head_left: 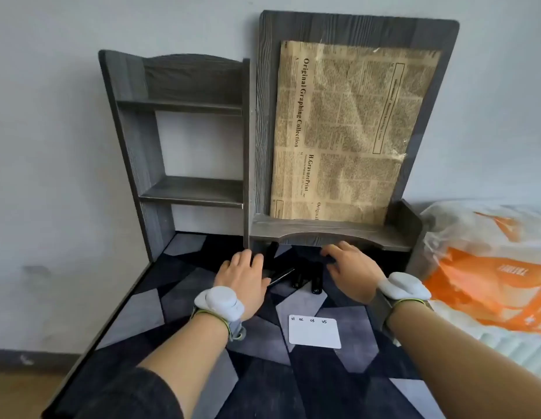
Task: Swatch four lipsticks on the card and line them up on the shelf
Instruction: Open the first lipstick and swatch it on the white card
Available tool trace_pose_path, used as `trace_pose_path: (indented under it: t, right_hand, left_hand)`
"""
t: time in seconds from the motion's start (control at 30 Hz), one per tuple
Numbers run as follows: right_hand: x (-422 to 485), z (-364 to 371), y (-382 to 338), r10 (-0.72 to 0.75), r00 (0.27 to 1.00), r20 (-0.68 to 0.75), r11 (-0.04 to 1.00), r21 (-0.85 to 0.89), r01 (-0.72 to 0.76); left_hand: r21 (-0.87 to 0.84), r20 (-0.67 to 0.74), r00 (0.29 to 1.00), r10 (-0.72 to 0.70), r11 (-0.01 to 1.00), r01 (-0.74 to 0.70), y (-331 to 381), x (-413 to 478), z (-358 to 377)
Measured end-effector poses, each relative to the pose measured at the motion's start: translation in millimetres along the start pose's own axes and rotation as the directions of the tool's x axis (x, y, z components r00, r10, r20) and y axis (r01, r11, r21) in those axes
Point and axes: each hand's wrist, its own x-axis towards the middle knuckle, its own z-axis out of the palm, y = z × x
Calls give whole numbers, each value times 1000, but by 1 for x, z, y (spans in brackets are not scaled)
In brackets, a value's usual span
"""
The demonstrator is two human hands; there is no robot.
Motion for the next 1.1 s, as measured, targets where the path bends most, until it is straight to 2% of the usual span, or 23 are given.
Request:
trace_pose_path:
  t: [0.23,0.4,0.67,0.93,1.1]
  right_hand:
    - [13,20,7,88,993,84,996,13,-90]
    - [20,32,4,238,959,155,969,23,-244]
    - [25,42,8,304,909,286,925,141,-354]
    - [23,38,3,356,876,326,862,248,-443]
    - [20,33,2,368,856,362,850,242,-468]
  left_hand:
    - [-31,-5,1000,23,999,-23,6,6,25]
    - [-42,-11,1000,10,999,-11,4,3,37]
    - [-40,6,1000,-19,999,19,2,3,47]
    - [-30,-9,1000,-14,999,14,2,2,46]
    - [-75,24,1000,-1,997,3,4,0,42]
